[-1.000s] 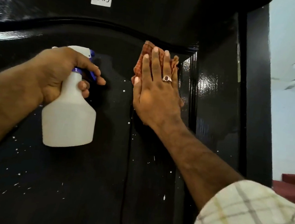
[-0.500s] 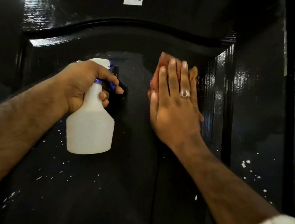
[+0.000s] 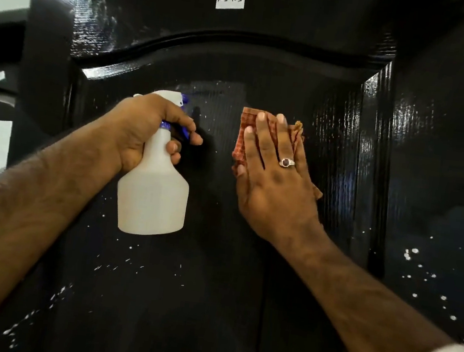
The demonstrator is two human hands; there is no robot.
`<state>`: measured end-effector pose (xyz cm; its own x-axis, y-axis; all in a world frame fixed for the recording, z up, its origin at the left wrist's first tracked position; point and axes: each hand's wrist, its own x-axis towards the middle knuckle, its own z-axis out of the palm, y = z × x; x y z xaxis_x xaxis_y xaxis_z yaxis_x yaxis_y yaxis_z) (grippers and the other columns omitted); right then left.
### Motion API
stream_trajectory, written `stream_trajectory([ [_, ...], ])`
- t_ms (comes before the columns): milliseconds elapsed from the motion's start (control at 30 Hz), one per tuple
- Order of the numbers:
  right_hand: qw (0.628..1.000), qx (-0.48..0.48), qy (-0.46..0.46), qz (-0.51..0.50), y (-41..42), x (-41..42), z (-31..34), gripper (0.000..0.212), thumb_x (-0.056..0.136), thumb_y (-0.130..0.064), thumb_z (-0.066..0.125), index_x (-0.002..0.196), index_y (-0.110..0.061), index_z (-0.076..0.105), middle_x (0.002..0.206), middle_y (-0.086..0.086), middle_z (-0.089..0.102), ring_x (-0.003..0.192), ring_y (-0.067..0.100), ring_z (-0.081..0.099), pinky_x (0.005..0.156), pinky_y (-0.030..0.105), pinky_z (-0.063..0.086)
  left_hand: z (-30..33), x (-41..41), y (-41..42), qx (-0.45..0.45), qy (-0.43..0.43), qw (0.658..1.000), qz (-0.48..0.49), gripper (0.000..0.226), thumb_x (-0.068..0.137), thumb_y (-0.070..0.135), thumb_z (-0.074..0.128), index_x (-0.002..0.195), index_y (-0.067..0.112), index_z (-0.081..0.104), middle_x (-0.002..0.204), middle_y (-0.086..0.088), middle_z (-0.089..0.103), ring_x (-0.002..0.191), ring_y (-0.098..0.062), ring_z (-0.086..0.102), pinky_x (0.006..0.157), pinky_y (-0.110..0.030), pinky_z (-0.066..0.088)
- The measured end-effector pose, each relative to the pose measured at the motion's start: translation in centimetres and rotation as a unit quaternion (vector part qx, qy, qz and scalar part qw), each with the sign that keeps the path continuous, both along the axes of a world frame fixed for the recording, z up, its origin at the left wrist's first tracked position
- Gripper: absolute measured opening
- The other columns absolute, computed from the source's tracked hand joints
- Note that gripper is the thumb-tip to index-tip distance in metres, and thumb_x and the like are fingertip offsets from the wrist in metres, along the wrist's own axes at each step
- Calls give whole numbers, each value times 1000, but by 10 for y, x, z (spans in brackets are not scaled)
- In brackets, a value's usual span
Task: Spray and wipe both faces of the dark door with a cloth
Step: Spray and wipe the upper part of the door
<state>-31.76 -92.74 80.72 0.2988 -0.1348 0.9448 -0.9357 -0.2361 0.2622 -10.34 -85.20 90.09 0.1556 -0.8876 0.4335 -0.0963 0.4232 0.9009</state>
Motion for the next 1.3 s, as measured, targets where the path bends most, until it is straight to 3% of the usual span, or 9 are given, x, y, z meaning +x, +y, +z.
stream_trajectory([
  [200,996,-20,-84,-7,-3,21,71,70,110,-39,30,170,-6,16,179,20,3,165,43,-1,132,63,9,2,14,6,-12,9,1000,17,15,94,14,64,106,7,71,107,-17,81,46,-9,50,47,-27,54],
  [333,1000,-7,12,20,-3,32,5,69,112,-39,31,171,-7,13,179,19,-2,165,41,-10,133,61,6,-3,24,12,-12,14,999,29,18,94,12,63,109,5,69,104,-17,80,45,-10,49,45,-27,53],
  [400,999,-8,39,30,-6,30,8,68,113,-41,29,171,-10,15,180,17,0,166,38,-8,133,59,6,-1,27,14,-12,12,999,36,18,93,11,64,108,4,69,103,-18,80,44,-11,49,45,-28,52],
  [567,997,-28,-76,3,-5,48,98,69,110,-40,26,170,-7,16,179,19,5,165,43,0,132,62,8,9,33,15,-25,13,999,29,22,91,10,65,112,2,67,107,-21,79,43,-11,49,47,-29,53],
  [633,996,-26,-80,14,-5,56,85,69,111,-39,26,170,-6,14,179,20,2,165,44,-4,132,62,7,8,34,16,-26,17,999,29,25,91,11,66,114,2,67,106,-20,80,44,-11,50,48,-28,53],
  [800,997,-8,73,39,-6,56,26,68,112,-43,28,171,-11,18,180,16,0,165,38,-10,134,59,3,3,44,17,-20,26,999,34,21,92,11,66,112,4,68,105,-19,80,44,-11,51,48,-28,53],
  [1000,997,-25,-67,2,-6,82,104,71,109,-42,26,170,-6,16,179,20,6,165,45,0,132,63,8,6,50,13,-17,14,999,23,21,93,12,66,112,5,68,105,-19,80,46,-11,51,48,-29,53],
  [1167,999,-3,22,33,-7,90,25,69,112,-42,27,171,-9,11,179,18,-5,165,40,-13,133,59,-1,2,70,13,-24,14,999,23,23,91,9,66,113,2,66,106,-22,79,44,-12,50,48,-29,53],
  [1300,999,-36,-3,6,-9,97,75,69,110,-42,27,171,-11,19,179,16,6,166,41,-2,133,61,7,10,82,8,-28,14,999,16,19,91,9,65,108,2,66,104,-21,79,42,-12,49,48,-28,52],
])
